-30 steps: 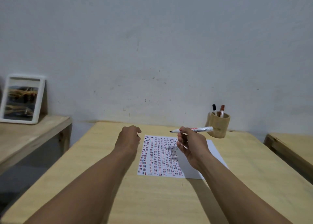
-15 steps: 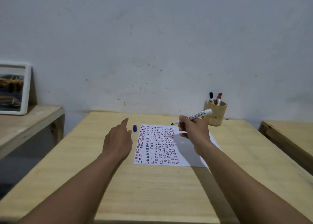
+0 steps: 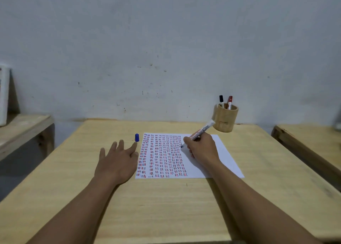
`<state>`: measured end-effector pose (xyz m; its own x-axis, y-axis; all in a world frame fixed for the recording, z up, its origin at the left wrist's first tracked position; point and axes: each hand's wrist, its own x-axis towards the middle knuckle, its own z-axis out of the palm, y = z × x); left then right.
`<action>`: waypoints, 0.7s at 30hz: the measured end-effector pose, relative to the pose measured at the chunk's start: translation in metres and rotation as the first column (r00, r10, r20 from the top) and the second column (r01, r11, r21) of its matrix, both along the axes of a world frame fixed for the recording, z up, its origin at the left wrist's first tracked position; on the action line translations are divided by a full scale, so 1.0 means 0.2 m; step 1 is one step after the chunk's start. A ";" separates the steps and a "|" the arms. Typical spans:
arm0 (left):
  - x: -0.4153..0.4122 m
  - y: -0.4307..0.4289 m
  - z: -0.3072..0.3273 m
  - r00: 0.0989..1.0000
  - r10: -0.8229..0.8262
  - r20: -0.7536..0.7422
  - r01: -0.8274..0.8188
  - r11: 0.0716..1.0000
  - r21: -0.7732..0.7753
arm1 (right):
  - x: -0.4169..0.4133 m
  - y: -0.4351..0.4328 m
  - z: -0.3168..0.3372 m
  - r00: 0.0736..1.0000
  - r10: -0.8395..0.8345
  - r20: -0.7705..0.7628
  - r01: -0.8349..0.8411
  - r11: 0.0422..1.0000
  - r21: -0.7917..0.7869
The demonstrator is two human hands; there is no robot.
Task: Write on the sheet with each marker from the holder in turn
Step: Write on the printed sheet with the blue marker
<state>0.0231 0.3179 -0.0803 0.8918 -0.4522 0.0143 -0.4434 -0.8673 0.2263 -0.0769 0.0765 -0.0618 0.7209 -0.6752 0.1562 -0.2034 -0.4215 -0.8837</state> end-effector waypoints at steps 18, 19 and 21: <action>-0.02 0.01 0.00 1.000 -0.011 0.002 0.011 1.000 0.012 | 0.01 0.00 -0.03 0.999 0.016 -0.034 -0.019 0.996 -0.084; -0.02 0.01 0.00 1.000 -0.010 0.001 0.010 1.000 0.011 | 0.01 0.00 -0.03 0.999 0.017 -0.039 -0.021 0.996 -0.086; -0.01 0.01 0.00 1.000 -0.009 0.001 0.009 1.000 0.009 | 0.01 0.00 -0.03 0.998 0.017 -0.053 -0.022 0.996 -0.088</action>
<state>0.0202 0.3192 -0.0804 0.8876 -0.4604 0.0111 -0.4515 -0.8651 0.2185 -0.0748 0.0758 -0.0678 0.7426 -0.6462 0.1761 -0.2395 -0.5018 -0.8311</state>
